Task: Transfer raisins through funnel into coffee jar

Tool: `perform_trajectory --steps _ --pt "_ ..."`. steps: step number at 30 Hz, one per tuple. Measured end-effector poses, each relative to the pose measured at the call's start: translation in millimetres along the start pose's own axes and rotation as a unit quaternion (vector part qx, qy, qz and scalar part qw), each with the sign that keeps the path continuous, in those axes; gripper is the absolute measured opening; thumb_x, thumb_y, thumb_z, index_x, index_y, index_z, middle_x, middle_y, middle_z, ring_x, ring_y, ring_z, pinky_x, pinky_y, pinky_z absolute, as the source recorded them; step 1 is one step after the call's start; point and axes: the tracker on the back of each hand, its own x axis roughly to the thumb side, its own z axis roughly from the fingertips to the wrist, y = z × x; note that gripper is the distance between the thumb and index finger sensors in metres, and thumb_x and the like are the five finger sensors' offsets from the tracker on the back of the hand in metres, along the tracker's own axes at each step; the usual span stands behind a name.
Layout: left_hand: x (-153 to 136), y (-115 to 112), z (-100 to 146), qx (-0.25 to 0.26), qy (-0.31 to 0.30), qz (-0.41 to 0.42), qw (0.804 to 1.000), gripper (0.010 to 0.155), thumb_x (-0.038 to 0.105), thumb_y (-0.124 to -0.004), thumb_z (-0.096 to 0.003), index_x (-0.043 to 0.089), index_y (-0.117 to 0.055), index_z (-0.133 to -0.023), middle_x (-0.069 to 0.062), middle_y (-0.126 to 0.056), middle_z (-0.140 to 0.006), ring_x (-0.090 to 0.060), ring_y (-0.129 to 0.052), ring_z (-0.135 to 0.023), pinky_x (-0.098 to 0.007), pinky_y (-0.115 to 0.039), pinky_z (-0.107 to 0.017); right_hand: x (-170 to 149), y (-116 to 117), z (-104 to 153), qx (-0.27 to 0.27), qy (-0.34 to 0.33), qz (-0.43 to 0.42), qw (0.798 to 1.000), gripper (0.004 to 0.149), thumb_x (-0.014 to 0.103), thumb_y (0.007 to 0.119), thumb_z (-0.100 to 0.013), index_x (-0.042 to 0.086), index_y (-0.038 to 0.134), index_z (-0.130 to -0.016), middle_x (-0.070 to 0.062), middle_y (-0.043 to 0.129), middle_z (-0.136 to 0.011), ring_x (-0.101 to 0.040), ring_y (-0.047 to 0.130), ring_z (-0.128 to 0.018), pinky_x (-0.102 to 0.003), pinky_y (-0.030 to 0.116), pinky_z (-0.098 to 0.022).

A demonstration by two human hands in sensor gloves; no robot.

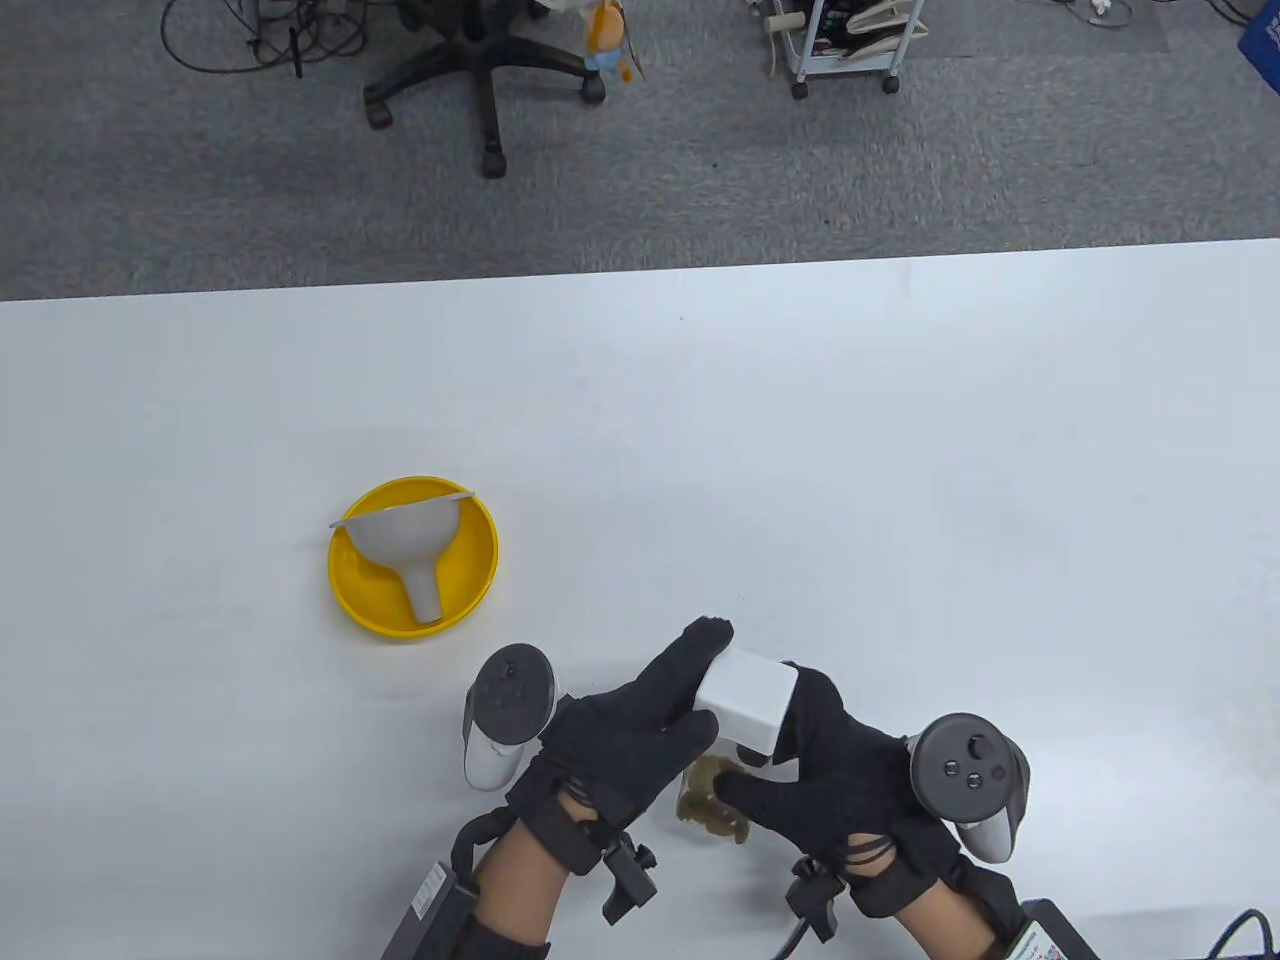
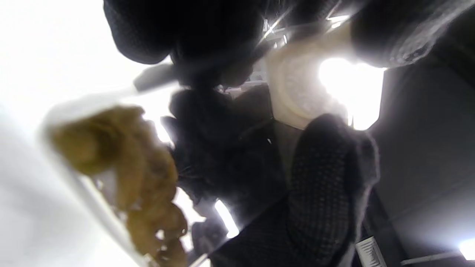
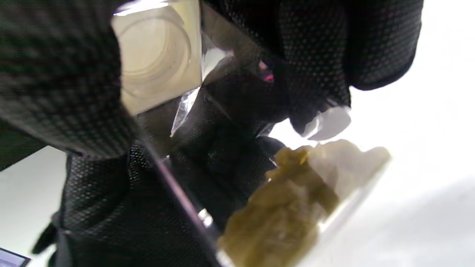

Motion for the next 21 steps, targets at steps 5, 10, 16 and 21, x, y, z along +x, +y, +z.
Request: perform_trajectory --steps 5,10,16,21 --pt "15.7 11.0 11.8 0.053 0.026 -0.116 0.992 0.083 0.071 -0.077 -0.0458 0.037 -0.044 -0.113 -0.008 -0.071 -0.116 -0.039 -0.076 -0.101 -0.061 -0.064 -0.074 -0.8 -1.0 -0.3 -0.012 -0.006 0.022 1.000 0.098 0.062 0.105 -0.029 0.015 0.053 -0.098 -0.016 0.090 -0.087 -0.039 0.103 -0.066 -0.059 0.083 -0.054" --pt "26.8 28.2 30.7 0.070 0.084 -0.274 0.955 0.083 0.072 -0.078 -0.0442 0.036 -0.049 -0.112 -0.010 -0.069 -0.117 -0.042 -0.073 -0.101 -0.063 -0.062 -0.074 -4.3 -7.4 -0.4 -0.013 -0.001 0.019 1.000 0.097 0.060 0.104 -0.030 0.015 0.053 -0.098 -0.017 0.088 -0.088 -0.040 0.101 -0.067 -0.061 0.081 -0.055" --pt "30.5 43.1 60.0 0.104 0.132 -0.462 0.871 0.080 0.072 -0.079 -0.0422 0.034 -0.057 -0.109 -0.009 -0.073 -0.114 -0.041 -0.076 -0.099 -0.063 -0.063 -0.073 -3.5 -10.8 -1.5 -0.028 -0.020 0.045 0.998 0.096 0.058 0.105 -0.030 0.015 0.052 -0.098 -0.017 0.086 -0.090 -0.042 0.098 -0.070 -0.062 0.078 -0.056" --pt "17.8 50.0 82.6 0.083 0.179 -0.604 0.773 0.079 0.073 -0.077 -0.0414 0.036 -0.060 -0.109 -0.008 -0.074 -0.114 -0.041 -0.076 -0.099 -0.062 -0.063 -0.073 -2.4 -8.5 -0.9 -0.032 -0.034 0.064 0.997 0.096 0.058 0.105 -0.030 0.015 0.052 -0.098 -0.017 0.086 -0.091 -0.042 0.098 -0.071 -0.063 0.077 -0.057"
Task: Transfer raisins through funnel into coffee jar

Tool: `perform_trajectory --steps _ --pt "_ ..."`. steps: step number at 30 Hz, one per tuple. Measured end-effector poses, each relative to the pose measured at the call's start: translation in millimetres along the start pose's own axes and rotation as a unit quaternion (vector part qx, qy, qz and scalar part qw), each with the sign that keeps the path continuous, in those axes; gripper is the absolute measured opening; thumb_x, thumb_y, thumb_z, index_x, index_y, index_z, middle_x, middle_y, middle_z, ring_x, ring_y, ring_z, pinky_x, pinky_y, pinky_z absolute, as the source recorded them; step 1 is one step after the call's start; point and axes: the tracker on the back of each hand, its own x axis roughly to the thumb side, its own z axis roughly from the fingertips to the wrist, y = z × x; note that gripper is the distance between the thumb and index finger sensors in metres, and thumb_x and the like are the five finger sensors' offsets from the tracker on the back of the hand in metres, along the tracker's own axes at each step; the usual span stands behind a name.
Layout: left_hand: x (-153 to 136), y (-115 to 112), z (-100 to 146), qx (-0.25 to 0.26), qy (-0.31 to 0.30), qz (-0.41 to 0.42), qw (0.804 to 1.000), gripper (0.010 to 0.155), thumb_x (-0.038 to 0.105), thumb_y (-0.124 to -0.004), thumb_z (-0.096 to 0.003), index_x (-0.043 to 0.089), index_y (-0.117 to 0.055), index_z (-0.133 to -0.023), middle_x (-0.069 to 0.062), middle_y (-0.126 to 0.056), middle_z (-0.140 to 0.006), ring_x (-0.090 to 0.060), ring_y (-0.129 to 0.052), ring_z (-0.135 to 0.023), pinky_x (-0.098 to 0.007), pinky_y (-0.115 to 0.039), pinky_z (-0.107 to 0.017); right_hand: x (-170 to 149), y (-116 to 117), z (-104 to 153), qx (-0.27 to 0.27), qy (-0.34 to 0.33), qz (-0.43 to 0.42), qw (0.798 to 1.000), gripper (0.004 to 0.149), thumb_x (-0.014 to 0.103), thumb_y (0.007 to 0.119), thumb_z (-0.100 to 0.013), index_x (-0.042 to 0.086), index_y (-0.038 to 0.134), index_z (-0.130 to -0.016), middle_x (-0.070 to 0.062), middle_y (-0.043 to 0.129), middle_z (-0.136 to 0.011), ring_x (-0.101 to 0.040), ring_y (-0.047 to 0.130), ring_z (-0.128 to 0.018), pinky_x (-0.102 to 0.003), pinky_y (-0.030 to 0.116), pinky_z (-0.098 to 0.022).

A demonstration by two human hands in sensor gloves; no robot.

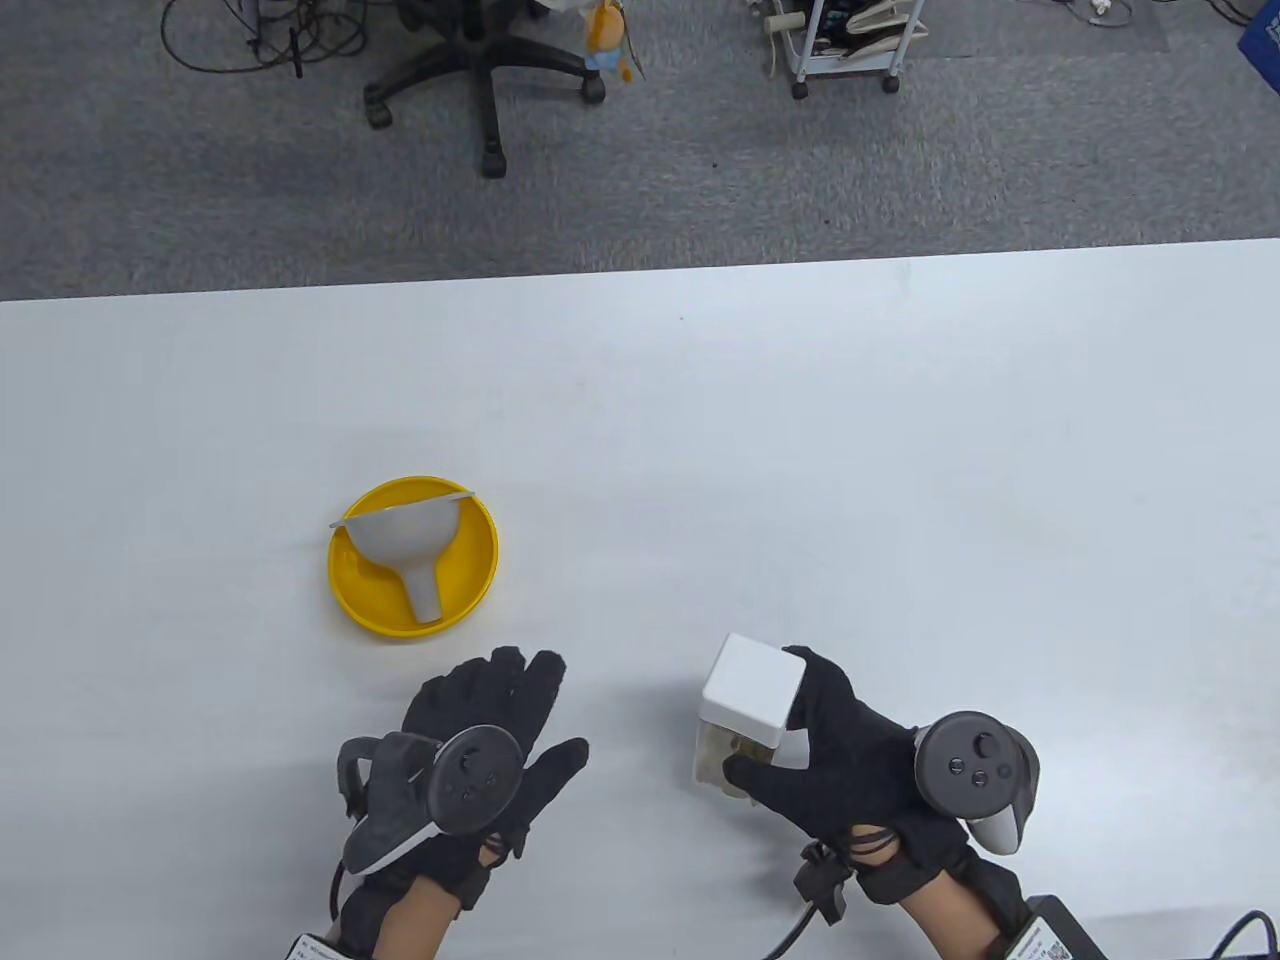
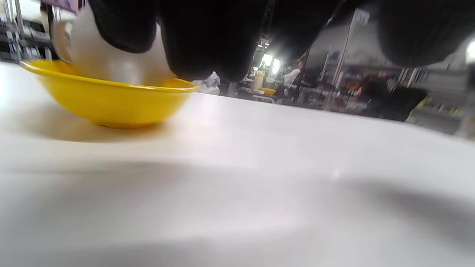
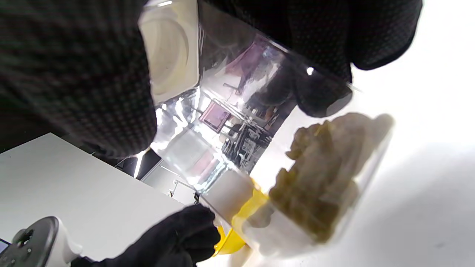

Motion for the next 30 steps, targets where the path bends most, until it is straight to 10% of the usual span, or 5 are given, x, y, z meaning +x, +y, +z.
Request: perform_trajectory --steps 30 --pt "-25.8 -30.1 18.8 0.064 0.027 -0.079 0.994 0.077 0.075 -0.073 -0.0409 0.039 -0.060 -0.108 -0.004 -0.074 -0.114 -0.039 -0.070 -0.104 -0.063 -0.059 -0.076 -10.7 4.2 -2.0 0.017 0.006 0.077 0.997 0.094 0.054 0.106 -0.030 0.018 0.052 -0.098 -0.015 0.084 -0.095 -0.042 0.095 -0.077 -0.064 0.074 -0.059"
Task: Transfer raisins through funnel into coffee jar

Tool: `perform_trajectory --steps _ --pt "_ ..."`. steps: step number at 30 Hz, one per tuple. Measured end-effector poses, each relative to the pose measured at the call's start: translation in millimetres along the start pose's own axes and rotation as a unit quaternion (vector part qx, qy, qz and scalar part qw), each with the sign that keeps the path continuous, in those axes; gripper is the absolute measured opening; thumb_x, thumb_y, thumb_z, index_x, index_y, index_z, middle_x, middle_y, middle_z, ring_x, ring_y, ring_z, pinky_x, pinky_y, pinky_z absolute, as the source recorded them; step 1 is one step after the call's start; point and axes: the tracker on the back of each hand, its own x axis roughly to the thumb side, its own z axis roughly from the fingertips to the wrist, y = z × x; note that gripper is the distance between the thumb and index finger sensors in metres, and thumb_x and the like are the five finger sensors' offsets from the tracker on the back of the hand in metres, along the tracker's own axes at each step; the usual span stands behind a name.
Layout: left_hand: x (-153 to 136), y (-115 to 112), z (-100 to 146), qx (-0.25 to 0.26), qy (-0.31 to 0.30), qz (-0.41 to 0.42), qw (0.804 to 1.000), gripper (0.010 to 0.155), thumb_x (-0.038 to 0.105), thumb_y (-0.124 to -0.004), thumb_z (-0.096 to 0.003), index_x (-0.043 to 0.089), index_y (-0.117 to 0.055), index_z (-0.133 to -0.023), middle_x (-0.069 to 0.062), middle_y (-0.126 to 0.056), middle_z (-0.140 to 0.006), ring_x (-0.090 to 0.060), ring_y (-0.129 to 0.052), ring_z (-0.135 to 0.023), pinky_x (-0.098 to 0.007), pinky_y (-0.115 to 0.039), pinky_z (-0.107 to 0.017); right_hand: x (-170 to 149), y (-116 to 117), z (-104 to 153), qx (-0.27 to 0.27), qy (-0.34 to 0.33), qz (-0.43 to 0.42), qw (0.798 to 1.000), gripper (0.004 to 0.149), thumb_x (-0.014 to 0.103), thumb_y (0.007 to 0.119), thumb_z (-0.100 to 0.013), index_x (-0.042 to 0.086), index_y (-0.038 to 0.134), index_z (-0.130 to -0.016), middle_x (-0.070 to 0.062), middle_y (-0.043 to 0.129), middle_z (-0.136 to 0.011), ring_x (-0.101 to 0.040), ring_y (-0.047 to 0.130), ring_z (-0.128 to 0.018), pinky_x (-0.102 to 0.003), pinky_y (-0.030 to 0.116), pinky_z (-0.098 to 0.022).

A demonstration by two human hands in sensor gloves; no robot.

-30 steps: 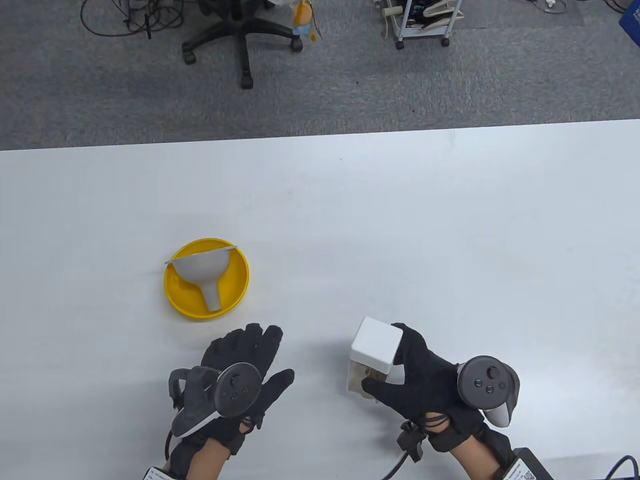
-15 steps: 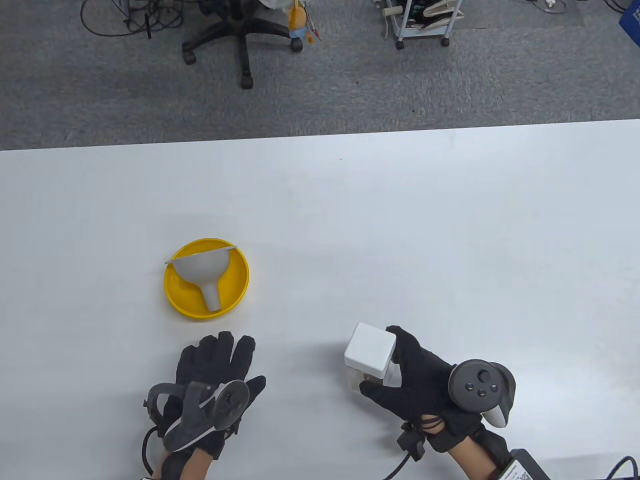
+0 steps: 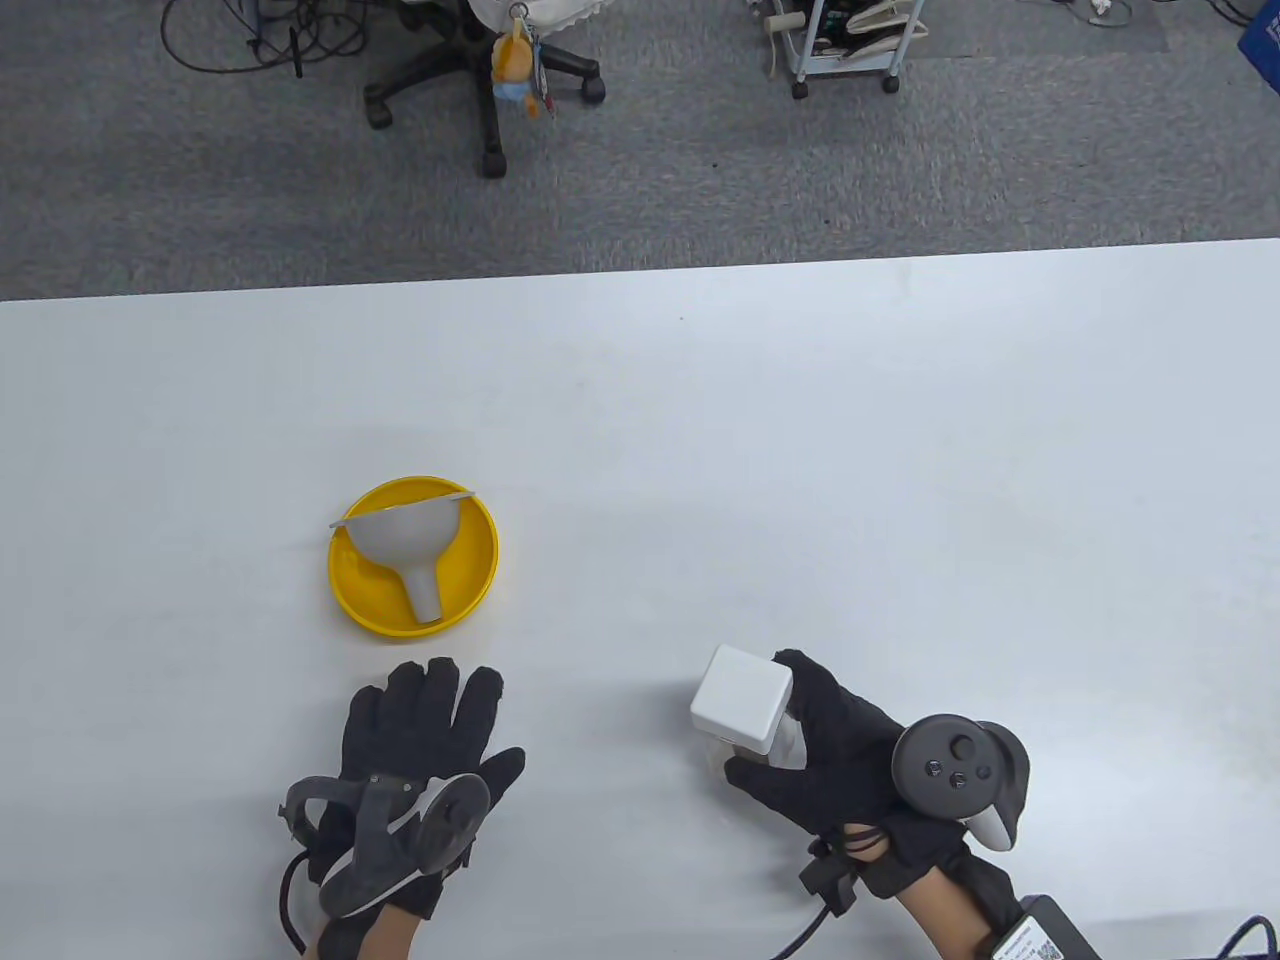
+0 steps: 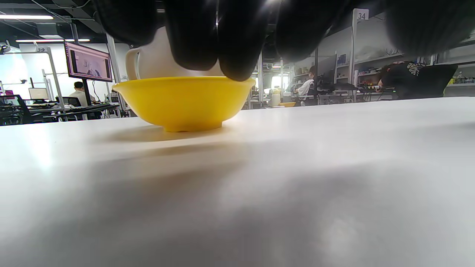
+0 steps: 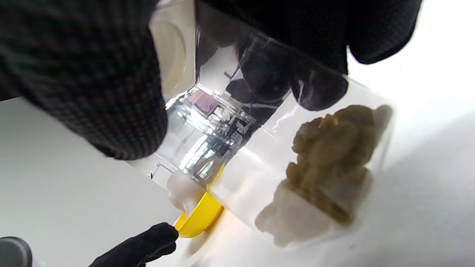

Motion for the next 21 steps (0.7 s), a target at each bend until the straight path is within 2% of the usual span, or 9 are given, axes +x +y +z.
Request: perform_trajectory --steps 4,9,11,13,15,17,21 --pt "-2.0 -1.5 -1.1 -0.005 0.003 0.005 1.000 0.077 0.075 -0.073 -0.0408 0.040 -0.060 -0.108 -0.004 -0.073 -0.115 -0.039 -0.069 -0.104 -0.063 -0.058 -0.076 -6.7 4.1 -3.0 0.019 0.016 0.008 1.000 0.093 0.053 0.105 -0.031 0.019 0.051 -0.099 -0.015 0.081 -0.097 -0.042 0.092 -0.081 -0.066 0.071 -0.062" --pt "-3.6 -1.3 -2.4 -0.002 0.017 -0.004 1.000 0.077 0.075 -0.073 -0.0407 0.040 -0.060 -0.108 -0.004 -0.072 -0.116 -0.039 -0.068 -0.104 -0.063 -0.057 -0.076 -12.1 6.6 -4.0 0.009 0.022 -0.005 1.000 0.090 0.050 0.106 -0.031 0.025 0.053 -0.099 -0.011 0.076 -0.103 -0.042 0.083 -0.092 -0.068 0.065 -0.066" --pt "-3.8 -0.3 -2.4 -0.001 0.017 -0.010 1.000 0.077 0.075 -0.073 -0.0407 0.040 -0.060 -0.108 -0.004 -0.072 -0.116 -0.039 -0.068 -0.105 -0.063 -0.057 -0.076 -11.8 7.5 -4.2 0.002 0.028 -0.006 1.000 0.089 0.050 0.106 -0.031 0.026 0.054 -0.099 -0.010 0.071 -0.106 -0.043 0.074 -0.097 -0.069 0.061 -0.068" --pt "-4.7 0.9 -2.4 0.003 0.013 -0.012 1.000 0.077 0.075 -0.073 -0.0407 0.040 -0.060 -0.108 -0.004 -0.072 -0.116 -0.039 -0.068 -0.105 -0.063 -0.057 -0.076 -10.6 9.1 -5.2 0.003 0.037 0.008 0.999 0.088 0.051 0.107 -0.030 0.027 0.057 -0.099 -0.012 0.059 -0.110 -0.043 0.065 -0.100 -0.069 0.056 -0.070" --pt "-6.1 1.5 -2.7 0.002 0.012 -0.006 1.000 0.077 0.075 -0.073 -0.0407 0.040 -0.060 -0.108 -0.005 -0.072 -0.116 -0.039 -0.068 -0.104 -0.063 -0.057 -0.076 -9.3 11.5 -6.4 0.010 0.040 0.023 0.999 0.088 0.051 0.107 -0.029 0.029 0.059 -0.099 -0.013 0.050 -0.111 -0.042 0.057 -0.100 -0.069 0.050 -0.072" --pt "-6.5 1.5 -2.9 -0.002 0.013 -0.001 1.000 0.077 0.075 -0.073 -0.0407 0.040 -0.060 -0.108 -0.005 -0.072 -0.116 -0.039 -0.068 -0.105 -0.063 -0.057 -0.076 -8.1 14.0 -7.0 -0.008 0.049 0.035 0.998 0.088 0.051 0.107 -0.028 0.033 0.059 -0.099 -0.011 0.052 -0.108 -0.040 0.050 -0.099 -0.068 0.043 -0.074" --pt "-5.1 1.3 -3.4 -0.007 0.008 -0.002 1.000 0.077 0.075 -0.073 -0.0409 0.040 -0.060 -0.108 -0.005 -0.072 -0.116 -0.039 -0.068 -0.105 -0.064 -0.057 -0.076 -0.1 17.9 -13.6 -0.050 0.060 0.069 0.995 0.087 0.050 0.108 -0.027 0.036 0.061 -0.099 -0.009 0.055 -0.102 -0.038 0.052 -0.093 -0.067 0.040 -0.074"
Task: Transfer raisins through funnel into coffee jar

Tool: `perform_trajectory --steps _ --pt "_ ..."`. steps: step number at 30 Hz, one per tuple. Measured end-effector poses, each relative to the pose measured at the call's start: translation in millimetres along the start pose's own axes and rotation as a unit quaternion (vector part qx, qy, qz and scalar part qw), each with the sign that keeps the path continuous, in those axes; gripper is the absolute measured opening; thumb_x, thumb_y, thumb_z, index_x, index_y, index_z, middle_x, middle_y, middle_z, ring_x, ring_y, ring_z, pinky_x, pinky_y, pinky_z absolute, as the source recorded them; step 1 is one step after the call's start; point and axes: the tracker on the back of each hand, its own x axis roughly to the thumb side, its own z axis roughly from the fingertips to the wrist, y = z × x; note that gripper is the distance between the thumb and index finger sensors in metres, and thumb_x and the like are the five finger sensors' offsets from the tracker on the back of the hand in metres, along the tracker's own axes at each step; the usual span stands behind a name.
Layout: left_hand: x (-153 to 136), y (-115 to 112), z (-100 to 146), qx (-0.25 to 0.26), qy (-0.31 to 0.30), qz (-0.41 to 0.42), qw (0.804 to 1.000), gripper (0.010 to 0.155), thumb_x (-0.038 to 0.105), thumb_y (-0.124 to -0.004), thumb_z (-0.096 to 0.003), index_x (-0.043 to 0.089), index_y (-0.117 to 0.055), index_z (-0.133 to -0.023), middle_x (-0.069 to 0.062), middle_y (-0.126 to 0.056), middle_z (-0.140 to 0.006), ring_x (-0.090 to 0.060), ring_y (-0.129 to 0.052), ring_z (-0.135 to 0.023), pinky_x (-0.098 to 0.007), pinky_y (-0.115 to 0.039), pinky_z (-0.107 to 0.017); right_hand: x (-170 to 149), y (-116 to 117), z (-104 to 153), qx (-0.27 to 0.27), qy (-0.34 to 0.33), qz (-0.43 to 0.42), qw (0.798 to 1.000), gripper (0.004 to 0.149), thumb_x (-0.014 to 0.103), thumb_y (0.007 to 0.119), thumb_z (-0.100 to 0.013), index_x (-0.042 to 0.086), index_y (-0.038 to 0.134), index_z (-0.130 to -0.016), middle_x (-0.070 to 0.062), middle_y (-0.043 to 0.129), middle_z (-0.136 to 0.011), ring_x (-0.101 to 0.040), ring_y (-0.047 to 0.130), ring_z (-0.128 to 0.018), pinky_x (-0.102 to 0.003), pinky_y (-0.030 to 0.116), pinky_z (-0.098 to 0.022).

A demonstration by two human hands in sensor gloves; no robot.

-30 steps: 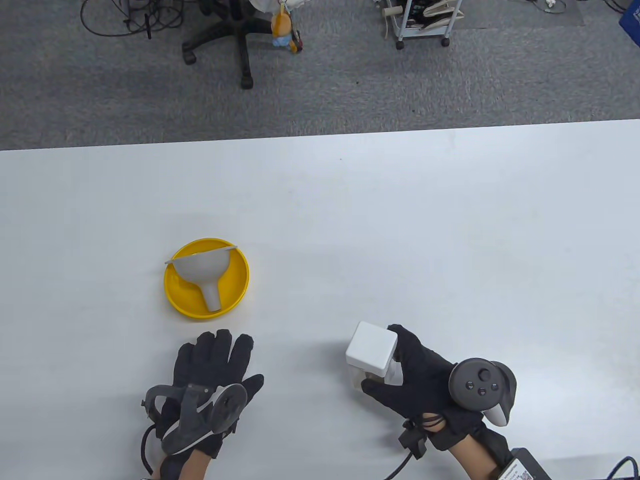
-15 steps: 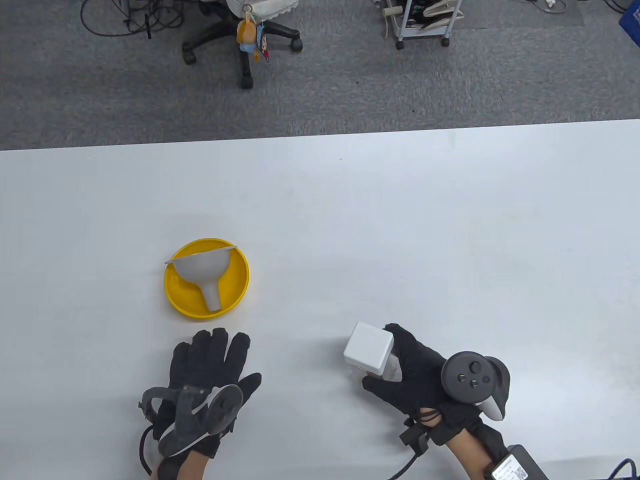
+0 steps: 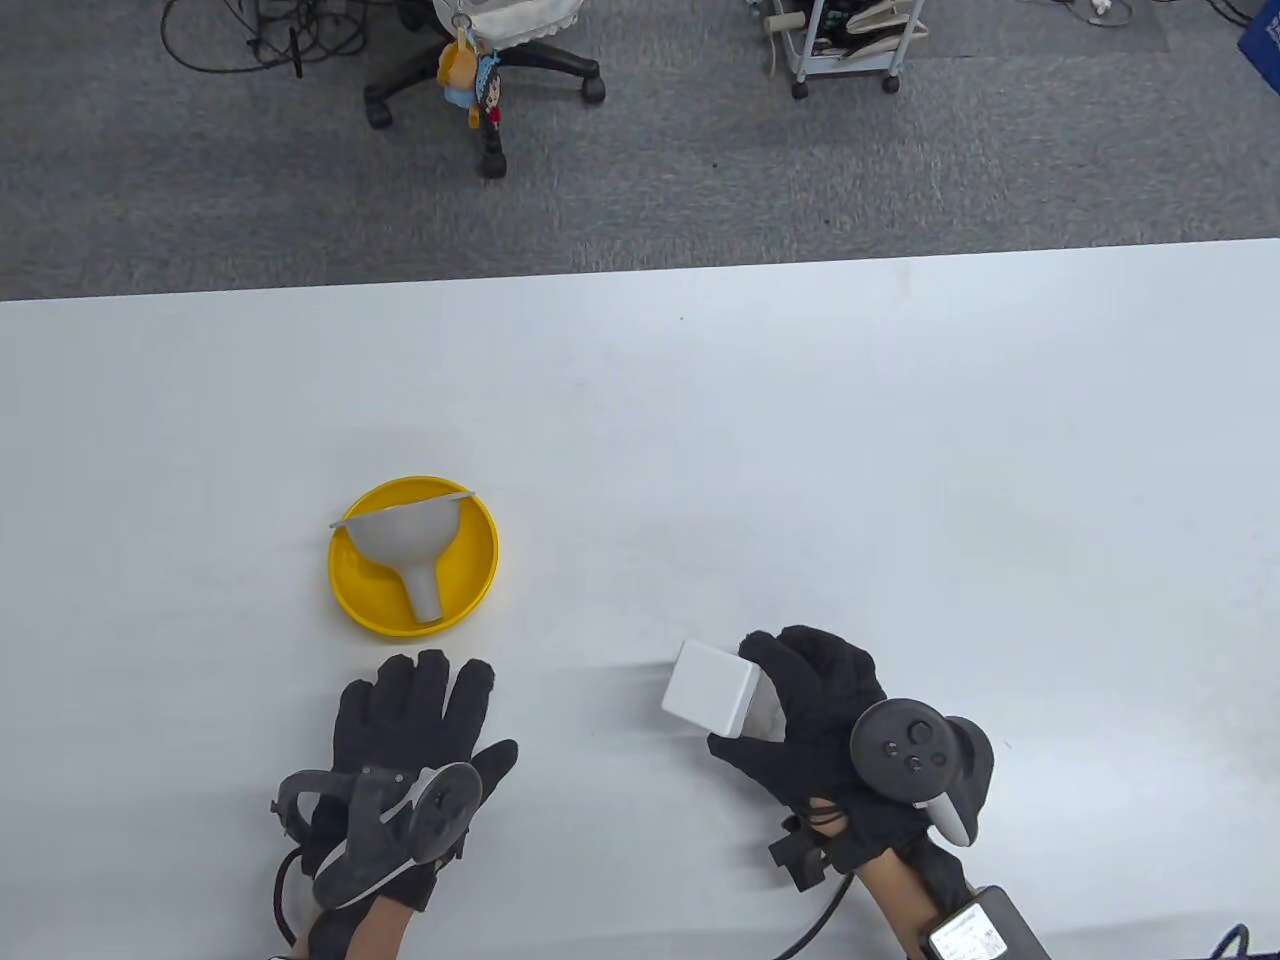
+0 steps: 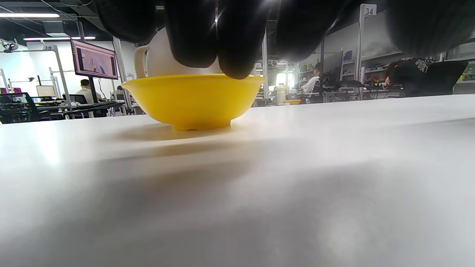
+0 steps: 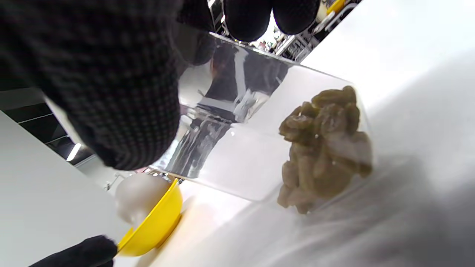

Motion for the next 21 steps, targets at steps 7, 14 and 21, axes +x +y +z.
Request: perform_trajectory --steps 7,14,21 --pt "3.0 1.3 -1.7 -0.003 -0.005 0.007 1.000 0.077 0.075 -0.073 -0.0406 0.040 -0.060 -0.108 -0.005 -0.072 -0.116 -0.039 -0.068 -0.105 -0.064 -0.057 -0.076 8.9 10.6 -27.4 0.059 0.025 -0.024 0.998 0.087 0.045 0.106 -0.029 0.037 0.058 -0.101 -0.007 0.070 -0.100 -0.036 0.067 -0.092 -0.069 0.049 -0.072" --pt "6.6 1.4 -0.9 -0.003 -0.014 0.008 1.000 0.079 0.077 -0.074 -0.0399 0.040 -0.061 -0.108 -0.004 -0.072 -0.116 -0.039 -0.068 -0.105 -0.064 -0.057 -0.076 8.5 23.5 -49.8 0.101 0.057 -0.053 0.992 0.088 0.043 0.104 -0.031 0.031 0.057 -0.103 -0.006 0.074 -0.101 -0.036 0.071 -0.093 -0.068 0.053 -0.071" --pt "4.2 1.1 -1.6 -0.007 -0.009 0.014 1.000 0.079 0.077 -0.074 -0.0399 0.040 -0.061 -0.108 -0.004 -0.072 -0.116 -0.039 -0.068 -0.105 -0.064 -0.057 -0.076 11.9 18.0 -47.1 0.100 0.063 -0.022 0.993 0.087 0.043 0.102 -0.032 0.024 0.056 -0.104 -0.009 0.072 -0.103 -0.038 0.071 -0.094 -0.068 0.054 -0.070"
